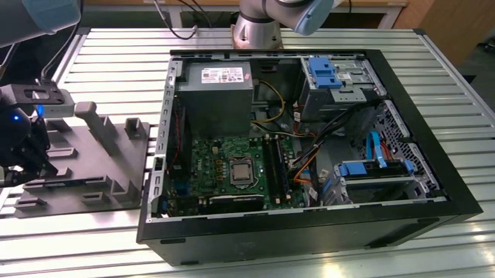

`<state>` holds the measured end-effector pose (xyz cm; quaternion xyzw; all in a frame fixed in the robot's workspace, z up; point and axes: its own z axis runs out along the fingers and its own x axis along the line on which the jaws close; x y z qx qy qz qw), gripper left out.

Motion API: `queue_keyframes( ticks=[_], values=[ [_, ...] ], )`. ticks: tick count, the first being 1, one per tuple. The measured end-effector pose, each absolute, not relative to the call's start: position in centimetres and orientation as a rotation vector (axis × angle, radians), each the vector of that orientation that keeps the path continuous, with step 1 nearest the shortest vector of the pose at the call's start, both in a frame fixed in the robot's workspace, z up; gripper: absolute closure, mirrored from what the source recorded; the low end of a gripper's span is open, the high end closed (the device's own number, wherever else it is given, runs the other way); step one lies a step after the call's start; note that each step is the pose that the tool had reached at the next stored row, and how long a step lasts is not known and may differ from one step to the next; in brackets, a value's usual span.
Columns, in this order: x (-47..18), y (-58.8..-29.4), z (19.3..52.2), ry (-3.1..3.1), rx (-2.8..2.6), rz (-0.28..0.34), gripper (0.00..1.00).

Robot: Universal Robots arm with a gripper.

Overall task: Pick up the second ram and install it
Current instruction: 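Pick up the second ram and move it above second insertion slot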

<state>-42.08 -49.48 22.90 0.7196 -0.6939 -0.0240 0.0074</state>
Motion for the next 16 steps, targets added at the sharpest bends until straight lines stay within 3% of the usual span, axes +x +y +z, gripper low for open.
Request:
queue_keyframes(
  ticks=[16],
  values=[
    [-42.08,-49.52,22.01,-2.170,2.250,-0.075,0.89]
  ],
)
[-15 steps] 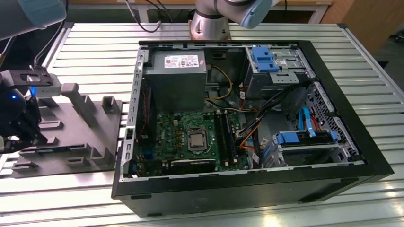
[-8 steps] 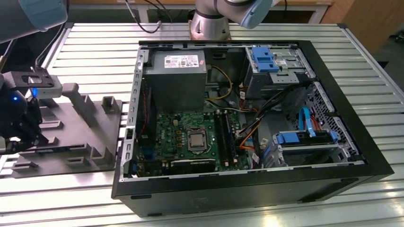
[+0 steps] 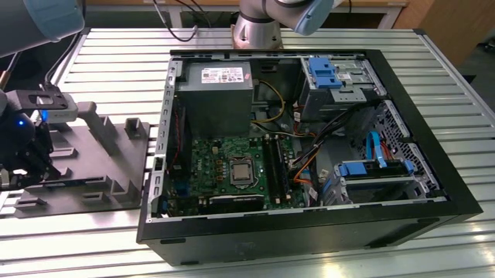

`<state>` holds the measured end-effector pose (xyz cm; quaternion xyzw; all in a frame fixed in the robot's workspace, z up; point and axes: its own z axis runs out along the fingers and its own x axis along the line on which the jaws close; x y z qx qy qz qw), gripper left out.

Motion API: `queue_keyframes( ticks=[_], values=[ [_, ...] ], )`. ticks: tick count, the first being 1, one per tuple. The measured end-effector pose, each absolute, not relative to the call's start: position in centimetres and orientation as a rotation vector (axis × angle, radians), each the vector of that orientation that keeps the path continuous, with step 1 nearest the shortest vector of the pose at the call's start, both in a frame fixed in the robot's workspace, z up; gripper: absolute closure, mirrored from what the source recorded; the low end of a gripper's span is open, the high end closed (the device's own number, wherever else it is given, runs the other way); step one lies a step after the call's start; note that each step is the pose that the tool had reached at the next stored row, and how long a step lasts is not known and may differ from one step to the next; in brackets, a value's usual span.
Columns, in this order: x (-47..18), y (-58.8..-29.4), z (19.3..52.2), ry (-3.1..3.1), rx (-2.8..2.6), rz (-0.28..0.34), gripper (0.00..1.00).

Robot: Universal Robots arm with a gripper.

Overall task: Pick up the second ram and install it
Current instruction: 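Pick up the second ram and move it above second insertion slot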

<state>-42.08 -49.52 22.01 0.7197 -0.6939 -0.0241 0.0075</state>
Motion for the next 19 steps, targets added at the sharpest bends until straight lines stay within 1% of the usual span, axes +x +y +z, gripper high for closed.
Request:
queue_keyframes(
  ticks=[8,10,12,13,19],
  values=[
    [-42.08,-49.52,21.99,-2.170,2.250,-0.075,0.89],
    [-42.08,-49.52,21.98,-2.170,2.250,-0.075,0.77],
    [-42.08,-49.52,21.98,-2.170,2.250,-0.075,0.77],
    [-42.08,-49.52,21.98,-2.170,2.250,-0.075,0.70],
    [-42.13,-49.52,21.61,-2.169,2.251,-0.076,0.70]
  ],
)
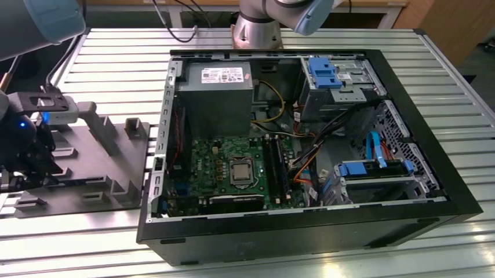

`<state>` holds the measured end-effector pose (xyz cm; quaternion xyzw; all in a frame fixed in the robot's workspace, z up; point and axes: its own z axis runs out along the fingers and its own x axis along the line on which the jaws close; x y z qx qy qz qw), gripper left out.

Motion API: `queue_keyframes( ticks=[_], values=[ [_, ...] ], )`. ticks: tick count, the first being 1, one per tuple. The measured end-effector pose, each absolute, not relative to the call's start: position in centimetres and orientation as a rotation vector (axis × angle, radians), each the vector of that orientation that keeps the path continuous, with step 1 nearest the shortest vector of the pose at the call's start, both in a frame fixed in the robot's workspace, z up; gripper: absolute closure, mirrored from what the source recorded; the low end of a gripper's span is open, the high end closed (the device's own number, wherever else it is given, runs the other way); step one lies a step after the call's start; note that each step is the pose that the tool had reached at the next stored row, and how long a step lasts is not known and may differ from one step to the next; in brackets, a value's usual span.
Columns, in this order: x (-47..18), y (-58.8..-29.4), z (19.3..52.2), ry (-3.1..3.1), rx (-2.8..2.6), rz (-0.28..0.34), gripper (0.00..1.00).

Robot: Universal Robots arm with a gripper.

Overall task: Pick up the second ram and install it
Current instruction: 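Pick up the second ram and move it above second insertion slot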

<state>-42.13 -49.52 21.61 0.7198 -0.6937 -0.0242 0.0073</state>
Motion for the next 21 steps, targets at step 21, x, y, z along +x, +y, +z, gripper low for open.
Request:
queue_keyframes(
  ticks=[21],
  values=[
    [-42.6,-49.5,20.2,-2.157,2.262,-0.075,0.70]
  ],
)
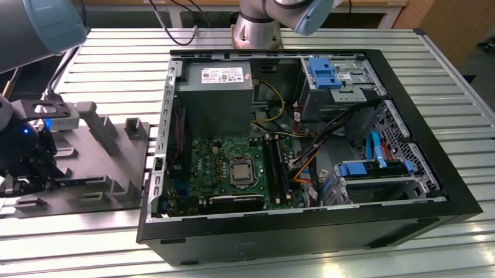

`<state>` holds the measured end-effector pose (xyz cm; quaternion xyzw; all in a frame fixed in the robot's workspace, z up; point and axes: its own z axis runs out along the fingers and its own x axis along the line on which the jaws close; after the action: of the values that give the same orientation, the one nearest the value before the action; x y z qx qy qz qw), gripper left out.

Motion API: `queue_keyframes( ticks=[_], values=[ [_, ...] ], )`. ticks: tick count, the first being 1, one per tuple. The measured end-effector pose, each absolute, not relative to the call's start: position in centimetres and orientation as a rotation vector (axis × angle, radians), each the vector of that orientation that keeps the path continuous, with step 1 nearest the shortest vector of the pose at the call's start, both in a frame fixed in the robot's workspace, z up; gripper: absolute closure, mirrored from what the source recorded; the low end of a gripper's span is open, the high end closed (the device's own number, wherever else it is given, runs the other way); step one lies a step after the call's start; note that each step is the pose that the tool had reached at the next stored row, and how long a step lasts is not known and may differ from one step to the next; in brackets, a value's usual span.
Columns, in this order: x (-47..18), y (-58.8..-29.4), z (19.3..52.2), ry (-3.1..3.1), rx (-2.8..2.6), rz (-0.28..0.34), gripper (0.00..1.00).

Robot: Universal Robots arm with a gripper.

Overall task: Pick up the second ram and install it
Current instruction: 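Pick up the second ram and move it above second insertion slot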

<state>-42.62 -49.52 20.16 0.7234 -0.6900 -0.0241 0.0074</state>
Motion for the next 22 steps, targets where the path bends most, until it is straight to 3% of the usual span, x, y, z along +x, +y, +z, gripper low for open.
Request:
queue_keyframes(
  ticks=[12,14,15,22],
  values=[
    [-42.66,-49.52,20.02,-2.156,2.263,-0.075,0.70],
    [-42.66,-49.52,20.01,-2.156,2.263,-0.075,0.72],
    [-42.66,-49.52,20.01,-2.156,2.263,-0.075,0.78],
    [-42.66,-49.52,20.06,-2.156,2.263,-0.075,0.78]
  ],
)
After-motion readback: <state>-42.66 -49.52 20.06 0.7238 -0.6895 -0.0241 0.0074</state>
